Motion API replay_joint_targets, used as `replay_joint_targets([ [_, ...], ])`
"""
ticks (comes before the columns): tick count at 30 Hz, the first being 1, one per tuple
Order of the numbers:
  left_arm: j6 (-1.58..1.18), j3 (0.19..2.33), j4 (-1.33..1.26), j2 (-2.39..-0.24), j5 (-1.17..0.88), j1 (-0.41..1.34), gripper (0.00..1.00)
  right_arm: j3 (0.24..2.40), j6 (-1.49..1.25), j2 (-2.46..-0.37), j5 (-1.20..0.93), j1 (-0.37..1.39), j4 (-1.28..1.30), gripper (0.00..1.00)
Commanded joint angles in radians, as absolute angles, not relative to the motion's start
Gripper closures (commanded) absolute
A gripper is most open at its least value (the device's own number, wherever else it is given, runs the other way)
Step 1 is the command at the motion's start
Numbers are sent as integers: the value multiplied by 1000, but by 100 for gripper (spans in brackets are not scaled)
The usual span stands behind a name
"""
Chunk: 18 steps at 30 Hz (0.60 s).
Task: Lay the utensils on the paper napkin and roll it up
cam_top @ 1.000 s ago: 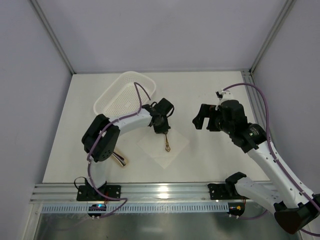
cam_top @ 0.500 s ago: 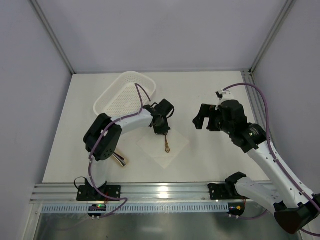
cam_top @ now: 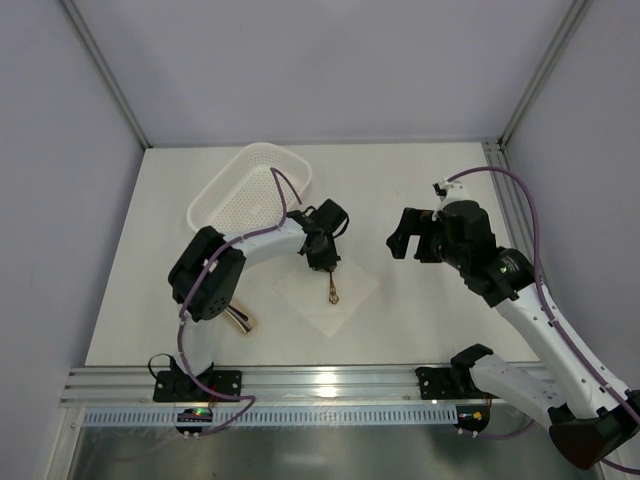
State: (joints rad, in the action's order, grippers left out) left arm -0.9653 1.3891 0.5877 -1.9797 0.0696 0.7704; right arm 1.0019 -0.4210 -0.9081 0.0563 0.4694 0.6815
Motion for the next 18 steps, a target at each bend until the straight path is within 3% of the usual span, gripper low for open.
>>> replay_joint_targets([
  [1,-973,1425,595,-1985,69,775,87,1009,-410,-888,77,471,663,0],
  [18,-969,1466,669,-1881,89,773,79,1015,-408,-865,81,471,680,0],
])
